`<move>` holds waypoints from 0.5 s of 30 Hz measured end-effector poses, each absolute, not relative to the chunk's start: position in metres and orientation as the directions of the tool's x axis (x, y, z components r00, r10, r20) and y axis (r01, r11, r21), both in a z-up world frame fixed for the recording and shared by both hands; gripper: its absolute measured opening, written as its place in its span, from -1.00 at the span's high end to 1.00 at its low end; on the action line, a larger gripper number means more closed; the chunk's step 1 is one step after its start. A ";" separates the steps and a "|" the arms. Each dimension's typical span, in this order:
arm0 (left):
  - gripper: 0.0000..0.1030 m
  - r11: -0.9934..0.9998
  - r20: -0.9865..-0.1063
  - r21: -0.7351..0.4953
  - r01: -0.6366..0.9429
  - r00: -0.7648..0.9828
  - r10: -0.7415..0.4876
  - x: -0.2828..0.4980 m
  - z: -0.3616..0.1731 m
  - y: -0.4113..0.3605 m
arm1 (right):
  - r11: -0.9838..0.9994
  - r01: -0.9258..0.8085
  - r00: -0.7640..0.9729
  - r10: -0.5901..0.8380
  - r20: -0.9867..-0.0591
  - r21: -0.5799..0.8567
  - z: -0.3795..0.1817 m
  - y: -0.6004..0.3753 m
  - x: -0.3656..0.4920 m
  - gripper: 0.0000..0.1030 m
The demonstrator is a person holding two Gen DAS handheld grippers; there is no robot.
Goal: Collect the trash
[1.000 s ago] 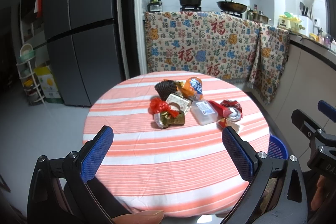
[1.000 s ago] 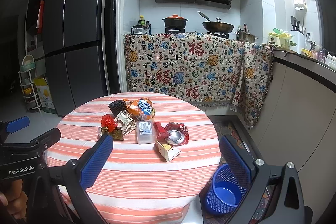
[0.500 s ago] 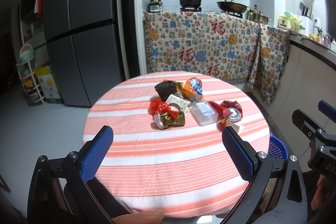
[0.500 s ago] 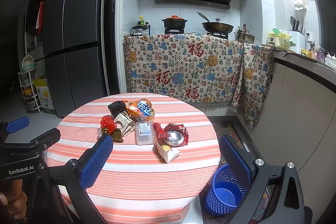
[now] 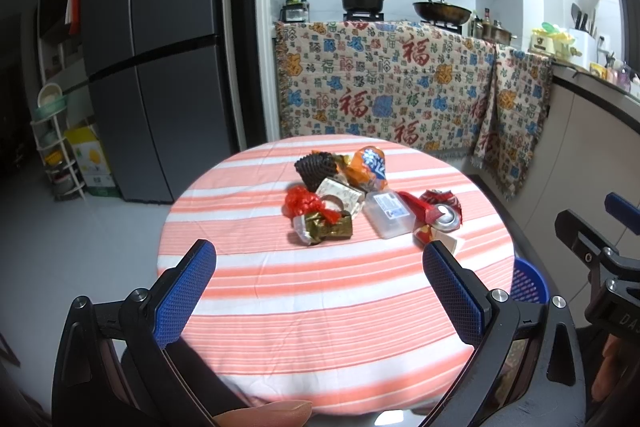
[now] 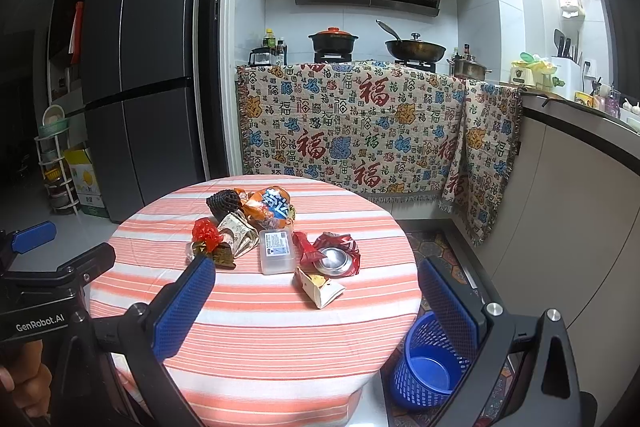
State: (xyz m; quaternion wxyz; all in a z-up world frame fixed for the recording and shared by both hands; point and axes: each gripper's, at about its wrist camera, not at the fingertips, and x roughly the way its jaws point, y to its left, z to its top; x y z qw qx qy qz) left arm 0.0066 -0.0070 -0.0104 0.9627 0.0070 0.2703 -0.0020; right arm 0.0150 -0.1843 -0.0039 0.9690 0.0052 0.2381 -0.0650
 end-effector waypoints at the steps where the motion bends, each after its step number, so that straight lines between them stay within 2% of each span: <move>1: -0.99 1.000 -0.520 0.012 0.008 0.854 -0.001 0.007 -0.010 -0.007 | 0.992 0.128 0.878 -0.123 -0.463 -0.021 -0.004 -0.185 0.015 -1.00; 15: -0.99 1.000 -0.523 0.015 0.010 0.852 0.000 0.008 -0.013 -0.008 | 0.992 0.128 0.878 -0.122 -0.463 -0.017 -0.005 -0.184 0.016 -1.00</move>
